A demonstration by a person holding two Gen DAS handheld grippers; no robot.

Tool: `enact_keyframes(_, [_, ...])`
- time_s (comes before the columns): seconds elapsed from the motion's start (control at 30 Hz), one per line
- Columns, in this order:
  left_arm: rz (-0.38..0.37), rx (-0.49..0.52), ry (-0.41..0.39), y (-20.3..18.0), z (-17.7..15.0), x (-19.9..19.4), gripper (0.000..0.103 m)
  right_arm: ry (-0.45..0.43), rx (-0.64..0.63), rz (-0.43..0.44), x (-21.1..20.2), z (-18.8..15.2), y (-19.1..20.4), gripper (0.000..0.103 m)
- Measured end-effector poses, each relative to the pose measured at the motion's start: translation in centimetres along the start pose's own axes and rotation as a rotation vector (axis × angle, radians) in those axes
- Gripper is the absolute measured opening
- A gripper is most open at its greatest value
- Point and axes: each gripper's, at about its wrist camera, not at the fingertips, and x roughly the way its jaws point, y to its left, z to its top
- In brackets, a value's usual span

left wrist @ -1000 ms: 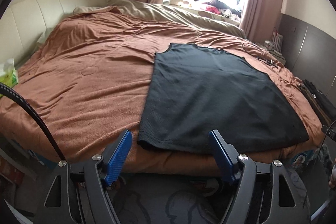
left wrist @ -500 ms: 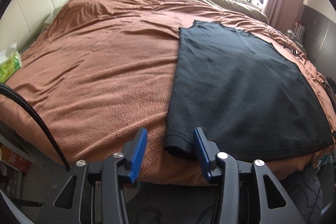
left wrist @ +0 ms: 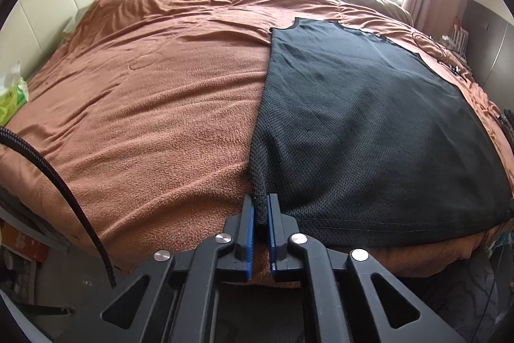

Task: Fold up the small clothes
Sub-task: 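Lower both grippers to the dark grey shirt's hem edge and close them, then lift the hem with both grippers and fold it over toward the collar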

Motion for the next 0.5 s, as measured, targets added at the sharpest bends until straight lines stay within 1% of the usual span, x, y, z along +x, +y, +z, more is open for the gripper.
enact_keyframes(0.03, [-0.003, -0.007, -0.002, 0.1, 0.0, -0.1, 0.006, 0.001, 0.003, 0.003, -0.1, 0.0, 0.0, 0.035])
enact_keyframes(0.1, [-0.004, -0.013, -0.009, 0.2, 0.0, -0.4, 0.006, 0.006, -0.006, 0.002, -0.1, -0.1, 0.3, 0.019])
enact_keyframes(0.17, [-0.007, -0.017, -0.023, 0.3, 0.0, -1.0, 0.005, 0.011, -0.01, 0.007, -0.2, 0.3, 0.2, 0.008])
enact_keyframes(0.2, [-0.007, -0.019, -0.032, 0.3, 0.0, -1.3, 0.005, 0.011, -0.005, 0.014, -0.4, 0.4, 0.1, 0.004])
enact_keyframes(0.27, [-0.014, -0.027, -0.052, 0.5, 0.1, -2.1, 0.005, -0.001, 0.008, 0.051, -1.2, 0.5, -0.1, 0.004])
enact_keyframes(0.5, [-0.03, -0.03, -0.113, 0.8, -0.2, -5.2, 0.005, -0.079, -0.044, 0.064, -5.5, 0.7, 0.3, 0.003])
